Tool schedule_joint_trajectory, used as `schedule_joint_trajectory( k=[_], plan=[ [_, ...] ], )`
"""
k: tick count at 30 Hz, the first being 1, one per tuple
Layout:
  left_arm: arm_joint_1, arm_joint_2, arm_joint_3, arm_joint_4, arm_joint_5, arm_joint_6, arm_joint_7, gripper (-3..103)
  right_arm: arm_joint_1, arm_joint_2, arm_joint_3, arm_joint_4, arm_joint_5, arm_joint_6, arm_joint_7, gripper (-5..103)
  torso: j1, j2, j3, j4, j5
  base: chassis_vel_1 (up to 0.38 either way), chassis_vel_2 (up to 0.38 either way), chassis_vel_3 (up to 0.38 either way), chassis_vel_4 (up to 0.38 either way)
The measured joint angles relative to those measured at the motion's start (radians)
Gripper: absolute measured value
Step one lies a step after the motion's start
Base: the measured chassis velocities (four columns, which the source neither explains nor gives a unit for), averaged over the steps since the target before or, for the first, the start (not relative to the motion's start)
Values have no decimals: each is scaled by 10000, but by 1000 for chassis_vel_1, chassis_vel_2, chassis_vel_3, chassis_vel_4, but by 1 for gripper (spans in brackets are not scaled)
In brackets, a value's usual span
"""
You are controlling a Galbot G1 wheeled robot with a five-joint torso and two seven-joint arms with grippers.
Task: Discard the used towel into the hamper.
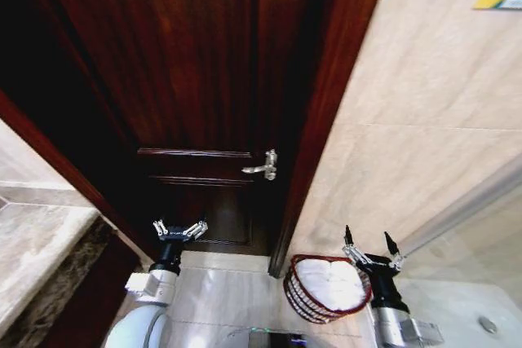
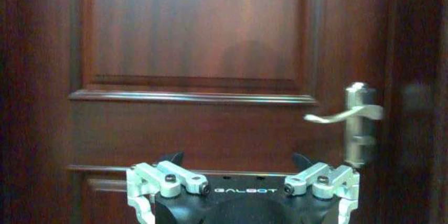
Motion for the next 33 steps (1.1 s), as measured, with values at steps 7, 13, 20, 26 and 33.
schedule_joint_trajectory(
  k=[7,13,20,26,33],
  plan=[
    [-2,-3,5,0,-1,0,4,100,1,-3,6,0,0,0,1,100,4,-2,2,-1,2,-167,-185,158,118],
    [-1,4,0,0,-1,0,0,100,1,0,-3,0,0,0,1,100,4,-2,2,-2,-7,88,-50,-73,56],
    [-1,4,-1,1,-1,0,-1,100,1,1,-3,0,0,0,0,100,2,-2,1,-2,-6,193,-113,-214,129],
    [-1,1,1,0,-1,0,0,100,2,0,0,0,0,-1,0,100,1,-1,0,-1,-3,200,-263,-222,261],
    [-1,2,0,0,0,0,0,100,1,0,0,0,0,0,0,100,1,0,0,-1,-2,296,-318,-325,314]
  ],
)
